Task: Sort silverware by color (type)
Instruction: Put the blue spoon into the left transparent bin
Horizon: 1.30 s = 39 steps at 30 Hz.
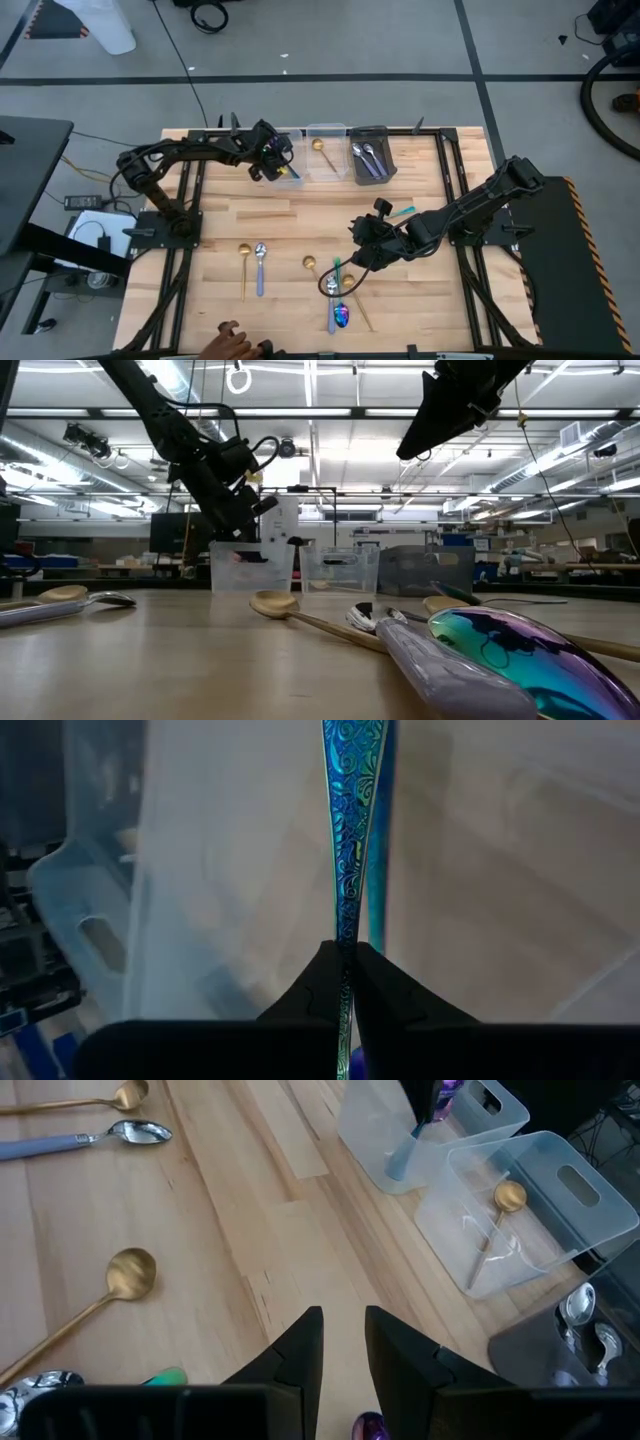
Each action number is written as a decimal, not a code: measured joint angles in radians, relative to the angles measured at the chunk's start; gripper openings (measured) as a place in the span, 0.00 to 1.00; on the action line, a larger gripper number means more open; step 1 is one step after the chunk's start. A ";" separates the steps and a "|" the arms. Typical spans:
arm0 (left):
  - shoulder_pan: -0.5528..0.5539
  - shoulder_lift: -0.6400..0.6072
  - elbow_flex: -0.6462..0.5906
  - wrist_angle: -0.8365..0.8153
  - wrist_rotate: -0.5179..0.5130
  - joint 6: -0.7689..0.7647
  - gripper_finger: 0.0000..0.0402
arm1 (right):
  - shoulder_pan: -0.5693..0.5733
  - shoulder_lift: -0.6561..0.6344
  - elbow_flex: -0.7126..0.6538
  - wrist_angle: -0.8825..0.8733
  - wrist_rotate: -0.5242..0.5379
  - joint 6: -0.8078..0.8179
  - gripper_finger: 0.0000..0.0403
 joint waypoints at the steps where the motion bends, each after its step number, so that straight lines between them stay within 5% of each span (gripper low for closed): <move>1: -0.002 0.007 0.000 0.001 0.000 0.000 0.05 | 0.000 0.000 0.000 0.000 0.000 0.000 0.22; 15: -0.005 0.030 0.000 0.002 -0.056 -0.033 0.24 | 0.000 0.000 0.000 0.003 0.000 -0.002 0.22; 39: -0.033 -0.231 0.000 0.112 -0.074 -0.194 0.25 | 0.008 0.000 0.000 0.011 -0.003 -0.010 0.22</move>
